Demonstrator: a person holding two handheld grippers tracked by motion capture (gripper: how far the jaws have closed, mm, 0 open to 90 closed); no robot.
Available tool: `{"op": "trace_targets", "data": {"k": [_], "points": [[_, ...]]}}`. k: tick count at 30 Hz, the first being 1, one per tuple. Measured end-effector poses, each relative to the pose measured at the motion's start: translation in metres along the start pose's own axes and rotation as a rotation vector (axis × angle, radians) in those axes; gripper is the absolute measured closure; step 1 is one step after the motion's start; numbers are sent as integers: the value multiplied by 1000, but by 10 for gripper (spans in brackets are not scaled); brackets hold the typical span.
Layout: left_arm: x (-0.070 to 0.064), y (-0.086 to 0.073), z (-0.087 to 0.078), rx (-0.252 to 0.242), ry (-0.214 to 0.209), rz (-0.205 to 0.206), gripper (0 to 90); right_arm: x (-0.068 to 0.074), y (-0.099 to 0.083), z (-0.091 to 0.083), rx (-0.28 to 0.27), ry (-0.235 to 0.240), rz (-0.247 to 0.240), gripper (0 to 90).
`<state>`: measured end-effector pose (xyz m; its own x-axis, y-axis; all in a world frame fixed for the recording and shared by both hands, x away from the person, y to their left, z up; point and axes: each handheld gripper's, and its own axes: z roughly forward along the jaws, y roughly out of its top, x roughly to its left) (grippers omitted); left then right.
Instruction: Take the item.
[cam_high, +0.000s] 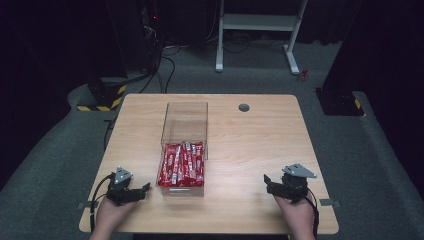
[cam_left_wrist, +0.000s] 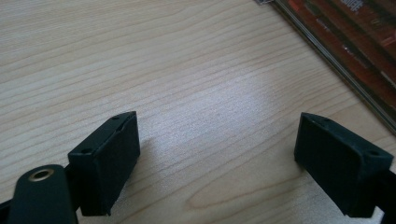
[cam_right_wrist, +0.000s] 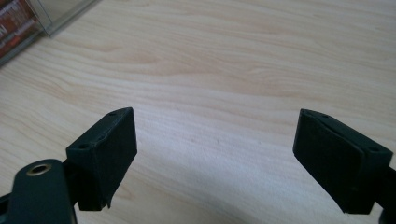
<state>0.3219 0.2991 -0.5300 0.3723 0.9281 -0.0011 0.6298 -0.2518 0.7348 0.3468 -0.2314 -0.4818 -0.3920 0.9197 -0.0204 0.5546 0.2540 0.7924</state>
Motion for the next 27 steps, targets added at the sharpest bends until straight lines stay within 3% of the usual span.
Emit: {"op": "trace_targets", "data": {"k": [10,27], "points": [[0,0,0,1,1,6,144,8,24,1,-55,32,12,154],[0,0,0,-2,2,2,145,31,50,12,-98,70,-62,195]]}}
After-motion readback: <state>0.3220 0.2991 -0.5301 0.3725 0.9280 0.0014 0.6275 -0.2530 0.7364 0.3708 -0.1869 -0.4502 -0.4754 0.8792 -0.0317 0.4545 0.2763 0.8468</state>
